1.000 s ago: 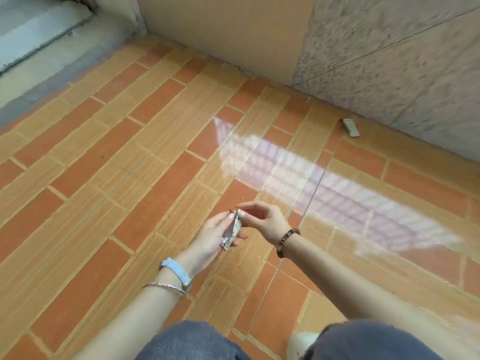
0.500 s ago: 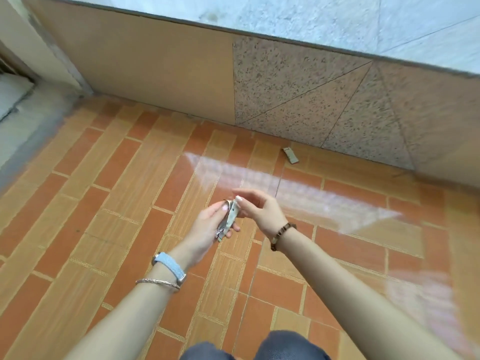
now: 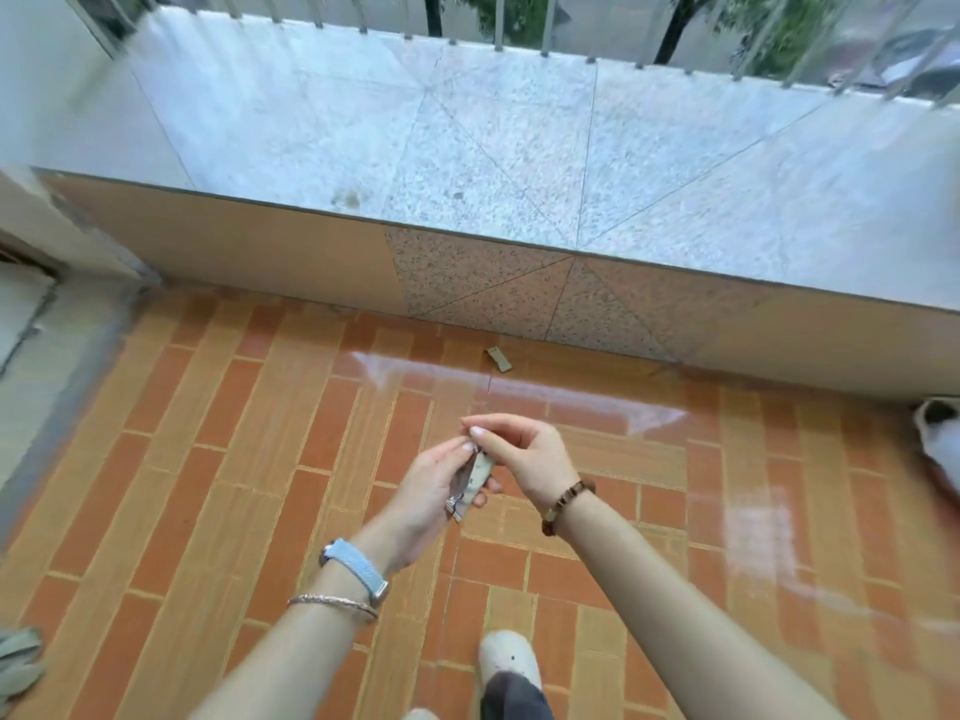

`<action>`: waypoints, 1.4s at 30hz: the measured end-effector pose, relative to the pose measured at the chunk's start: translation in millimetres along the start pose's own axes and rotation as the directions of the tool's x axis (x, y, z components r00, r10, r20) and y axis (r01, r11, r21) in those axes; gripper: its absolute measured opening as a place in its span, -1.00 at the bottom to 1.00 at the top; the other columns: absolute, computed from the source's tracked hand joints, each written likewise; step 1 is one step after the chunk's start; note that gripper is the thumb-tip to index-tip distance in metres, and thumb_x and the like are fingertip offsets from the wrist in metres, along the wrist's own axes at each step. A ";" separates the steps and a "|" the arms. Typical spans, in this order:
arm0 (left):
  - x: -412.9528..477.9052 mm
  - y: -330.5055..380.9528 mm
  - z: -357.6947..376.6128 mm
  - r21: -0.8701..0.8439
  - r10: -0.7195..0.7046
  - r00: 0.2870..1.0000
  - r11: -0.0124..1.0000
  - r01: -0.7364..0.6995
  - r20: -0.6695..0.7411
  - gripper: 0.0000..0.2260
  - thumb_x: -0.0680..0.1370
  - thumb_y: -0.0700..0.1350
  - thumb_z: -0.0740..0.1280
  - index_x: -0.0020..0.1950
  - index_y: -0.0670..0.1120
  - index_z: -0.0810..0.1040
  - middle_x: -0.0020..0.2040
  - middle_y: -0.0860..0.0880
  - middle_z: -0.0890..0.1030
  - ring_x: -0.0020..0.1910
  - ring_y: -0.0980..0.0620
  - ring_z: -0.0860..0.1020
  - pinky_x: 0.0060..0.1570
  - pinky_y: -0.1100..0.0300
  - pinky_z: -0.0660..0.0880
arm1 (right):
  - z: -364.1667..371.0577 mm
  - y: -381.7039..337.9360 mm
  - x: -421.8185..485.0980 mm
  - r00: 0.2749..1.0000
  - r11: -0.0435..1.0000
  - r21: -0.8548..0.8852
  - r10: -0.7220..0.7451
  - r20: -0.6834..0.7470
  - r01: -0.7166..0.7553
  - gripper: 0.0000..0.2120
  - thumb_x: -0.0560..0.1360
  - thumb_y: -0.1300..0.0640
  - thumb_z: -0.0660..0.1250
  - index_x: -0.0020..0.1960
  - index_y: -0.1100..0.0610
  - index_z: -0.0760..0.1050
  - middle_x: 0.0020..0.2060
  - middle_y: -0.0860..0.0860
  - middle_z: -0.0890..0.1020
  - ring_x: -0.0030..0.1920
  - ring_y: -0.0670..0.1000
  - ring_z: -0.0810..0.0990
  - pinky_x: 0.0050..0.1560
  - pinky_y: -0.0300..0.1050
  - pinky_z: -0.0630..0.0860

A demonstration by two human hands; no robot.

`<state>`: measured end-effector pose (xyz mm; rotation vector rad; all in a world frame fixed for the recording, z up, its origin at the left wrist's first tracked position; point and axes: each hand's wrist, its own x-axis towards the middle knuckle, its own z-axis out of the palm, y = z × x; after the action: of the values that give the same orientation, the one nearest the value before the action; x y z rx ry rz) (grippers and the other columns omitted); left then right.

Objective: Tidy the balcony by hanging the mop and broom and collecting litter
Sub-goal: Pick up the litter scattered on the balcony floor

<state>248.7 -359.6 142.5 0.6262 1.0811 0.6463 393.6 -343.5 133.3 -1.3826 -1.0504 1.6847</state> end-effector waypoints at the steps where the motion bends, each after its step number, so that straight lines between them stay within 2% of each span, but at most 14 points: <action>1: -3.5 9.4 11.8 -0.014 0.001 1.000 1.000 -0.001 0.002 -0.72 0.65 -0.11 0.11 0.12 -0.21 0.56 -0.21 -0.12 0.62 -0.27 0.04 0.58 -0.29 0.21 0.49 | -6.1 -12.1 -6.4 1.000 1.000 0.007 0.001 -0.004 -0.001 -0.88 0.49 0.15 0.42 -0.07 -0.03 0.70 -0.27 0.06 0.71 -0.49 -0.03 0.53 -0.43 -0.17 0.55; 4: -9.9 32.7 44.0 -0.030 -0.006 1.000 1.000 0.007 0.007 -0.69 0.66 -0.16 0.03 0.14 -0.27 0.52 -0.19 -0.14 0.57 -0.27 0.04 0.58 -0.30 0.22 0.49 | -24.8 -41.9 -20.0 1.000 1.000 -0.001 0.003 -0.031 -0.003 -0.90 0.49 0.15 0.42 -0.03 0.04 0.70 -0.27 0.09 0.71 -0.50 -0.03 0.53 -0.43 -0.18 0.55; 8: -9.2 51.5 70.6 -0.105 -0.006 1.000 0.994 0.009 0.028 -0.63 0.66 -0.10 0.01 0.22 -0.30 0.48 -0.14 -0.17 0.57 -0.22 -0.01 0.55 -0.29 0.20 0.48 | -42.2 -67.7 -24.2 0.999 1.000 -0.008 0.023 -0.044 -0.023 -0.89 0.48 0.18 0.42 -0.01 0.11 0.69 -0.31 0.08 0.70 -0.51 -0.03 0.51 -0.46 -0.20 0.52; 13: 14.4 62.4 74.4 -0.116 -0.017 1.000 0.993 0.017 0.001 -0.57 0.66 0.03 0.05 0.19 -0.25 0.56 -0.10 -0.20 0.61 -0.25 -0.03 0.57 -0.34 0.19 0.48 | -51.6 -76.5 -6.8 0.998 1.000 -0.009 -0.001 -0.058 0.001 -0.88 0.48 0.26 0.40 -0.02 0.14 0.68 -0.29 0.10 0.70 -0.48 0.04 0.50 -0.49 -0.21 0.47; 16: 36.7 66.5 65.6 -0.061 -0.038 0.999 0.997 0.036 -0.026 -0.58 0.64 0.05 0.12 0.14 -0.25 0.60 -0.18 -0.19 0.61 -0.26 -0.03 0.58 -0.33 0.20 0.51 | -53.8 -75.3 14.4 0.996 1.000 -0.008 0.002 -0.088 -0.003 -0.84 0.48 0.30 0.40 0.05 0.18 0.64 -0.19 0.13 0.70 -0.37 0.10 0.54 -0.49 -0.21 0.47; 20: 70.8 79.5 45.8 -0.047 -0.067 0.997 0.997 0.065 -0.044 -0.64 0.63 0.00 0.17 0.16 -0.23 0.59 -0.12 -0.23 0.63 -0.23 -0.06 0.61 -0.29 0.20 0.56 | -49.9 -75.7 51.7 0.990 0.998 0.017 0.054 -0.130 -0.053 -0.75 0.47 0.33 0.40 0.10 0.10 0.57 -0.08 0.06 0.70 -0.15 0.00 0.65 -0.35 -0.11 0.58; 25: 118.9 93.8 15.9 -0.028 -0.120 0.988 0.993 0.118 -0.099 -0.67 0.64 -0.06 0.16 0.14 -0.28 0.57 -0.22 -0.20 0.62 -0.33 -0.04 0.59 -0.36 0.20 0.52 | -41.6 -69.8 108.9 0.988 0.996 0.026 0.090 -0.122 -0.088 -0.68 0.47 0.37 0.38 0.19 0.17 0.50 -0.02 0.12 0.66 -0.10 0.02 0.65 -0.36 -0.16 0.57; 28: 151.7 88.1 -1.2 -0.020 -0.132 0.980 0.991 0.130 -0.149 -0.71 0.63 -0.10 0.16 0.11 -0.27 0.58 -0.23 -0.19 0.62 -0.35 -0.03 0.59 -0.42 0.20 0.52 | -42.4 -52.4 141.8 0.989 0.997 -0.005 0.081 -0.124 -0.083 -0.62 0.46 0.38 0.38 0.24 0.18 0.46 0.05 0.14 0.65 0.02 0.02 0.65 -0.16 -0.11 0.65; 30: 175.8 76.9 -10.2 -0.018 -0.126 0.972 0.992 0.125 -0.198 -0.75 0.62 -0.12 0.17 0.07 -0.22 0.59 -0.21 -0.15 0.66 -0.36 0.00 0.61 -0.43 0.20 0.53 | -46.0 -36.4 161.7 0.989 0.994 -0.044 0.093 -0.113 -0.098 -0.58 0.45 0.36 0.39 0.27 0.15 0.44 0.10 0.12 0.62 0.08 0.01 0.63 -0.16 -0.21 0.63; 31: 189.9 70.0 -14.5 -0.024 -0.119 0.967 0.993 0.117 -0.224 -0.76 0.62 -0.13 0.17 0.06 -0.20 0.60 -0.21 -0.13 0.67 -0.37 0.02 0.62 -0.44 0.21 0.53 | -49.7 -27.0 172.2 0.990 0.993 -0.066 0.093 -0.106 -0.100 -0.56 0.45 0.36 0.40 0.29 0.13 0.43 0.13 0.10 0.61 0.10 0.00 0.62 -0.09 -0.23 0.61; 34: 238.4 39.2 -27.0 -0.068 -0.112 0.952 0.993 0.096 -0.286 -0.77 0.62 -0.15 0.15 0.00 -0.15 0.60 -0.28 -0.10 0.67 -0.41 0.02 0.62 -0.46 0.22 0.53 | -70.4 9.3 205.6 0.991 0.989 -0.122 0.075 -0.112 -0.088 -0.58 0.46 0.32 0.38 0.29 0.12 0.43 0.15 0.07 0.59 0.15 -0.01 0.60 0.09 -0.17 0.58; 37: 281.8 11.2 -40.3 -0.116 -0.108 0.938 0.991 0.073 -0.331 -0.75 0.63 -0.13 0.13 -0.02 -0.15 0.59 -0.30 -0.05 0.70 -0.46 0.07 0.58 -0.48 0.25 0.52 | -99.9 45.1 233.7 0.979 0.986 -0.144 0.054 -0.197 -0.083 -0.67 0.48 0.25 0.39 0.22 0.09 0.48 0.09 0.03 0.63 0.11 -0.06 0.61 0.05 -0.32 0.55; 42: 366.9 -56.1 -79.0 -0.216 -0.168 0.894 0.973 0.083 -0.416 -0.72 0.61 -0.15 0.13 -0.09 -0.14 0.62 -0.29 -0.04 0.70 -0.51 0.11 0.55 -0.51 0.30 0.48 | -143.1 157.1 293.8 0.952 0.973 -0.177 0.094 -0.291 -0.150 -0.72 0.49 0.22 0.39 0.19 0.10 0.51 0.01 0.01 0.67 0.03 -0.05 0.64 0.08 -0.18 0.55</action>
<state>305.3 -113.8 -141.0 0.2412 1.4389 0.7871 477.8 -125.0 -143.6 -1.7889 -1.0039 1.4420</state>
